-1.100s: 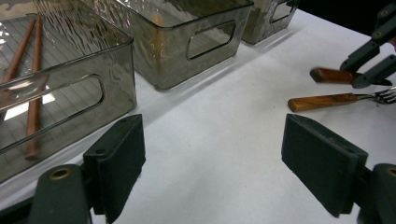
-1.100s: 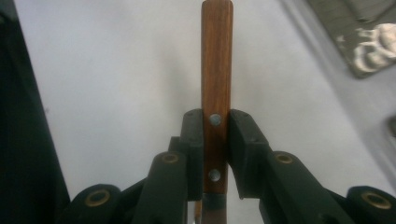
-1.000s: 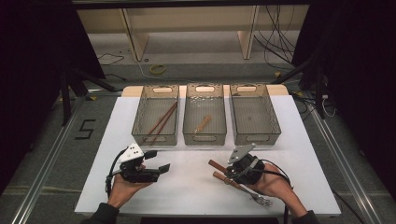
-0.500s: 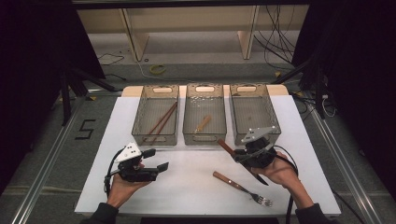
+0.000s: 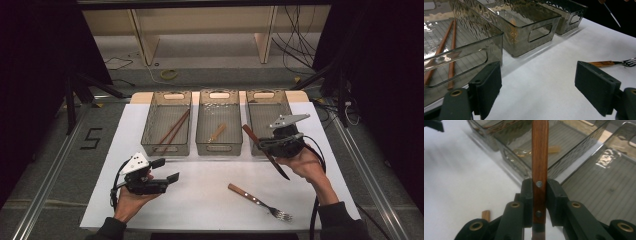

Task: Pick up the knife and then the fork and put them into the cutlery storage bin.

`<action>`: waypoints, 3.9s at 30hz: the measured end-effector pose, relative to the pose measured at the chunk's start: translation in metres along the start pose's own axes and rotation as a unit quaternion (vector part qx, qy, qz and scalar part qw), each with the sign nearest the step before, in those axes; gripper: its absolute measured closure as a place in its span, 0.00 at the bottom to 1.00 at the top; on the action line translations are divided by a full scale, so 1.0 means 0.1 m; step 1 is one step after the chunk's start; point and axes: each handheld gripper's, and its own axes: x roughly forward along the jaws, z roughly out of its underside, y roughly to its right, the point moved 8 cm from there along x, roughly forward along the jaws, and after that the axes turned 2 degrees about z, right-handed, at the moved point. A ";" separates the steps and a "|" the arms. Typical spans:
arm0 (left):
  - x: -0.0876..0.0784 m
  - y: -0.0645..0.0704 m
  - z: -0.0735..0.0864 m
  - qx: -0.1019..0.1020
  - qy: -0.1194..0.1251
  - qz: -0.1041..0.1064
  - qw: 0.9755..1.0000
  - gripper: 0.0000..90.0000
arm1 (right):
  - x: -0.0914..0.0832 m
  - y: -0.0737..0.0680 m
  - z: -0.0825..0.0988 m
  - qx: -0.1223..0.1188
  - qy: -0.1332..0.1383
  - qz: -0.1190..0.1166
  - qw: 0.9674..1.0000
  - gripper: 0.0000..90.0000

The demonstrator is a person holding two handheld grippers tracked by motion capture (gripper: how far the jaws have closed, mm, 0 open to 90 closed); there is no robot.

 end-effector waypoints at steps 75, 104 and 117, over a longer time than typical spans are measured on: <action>0.00 -0.01 0.01 -0.007 0.004 0.007 1.000 0.23 | 0.54 1.28 -0.59 0.090 0.010 0.132 0.987 0.86; 0.01 -0.01 0.01 -0.007 0.003 0.008 1.000 0.23 | 0.64 1.38 -0.27 0.093 -0.036 0.160 0.982 0.84; 0.01 -0.01 0.01 -0.007 0.002 0.007 1.000 0.23 | 0.60 1.23 -0.36 0.101 -0.035 0.138 0.985 0.40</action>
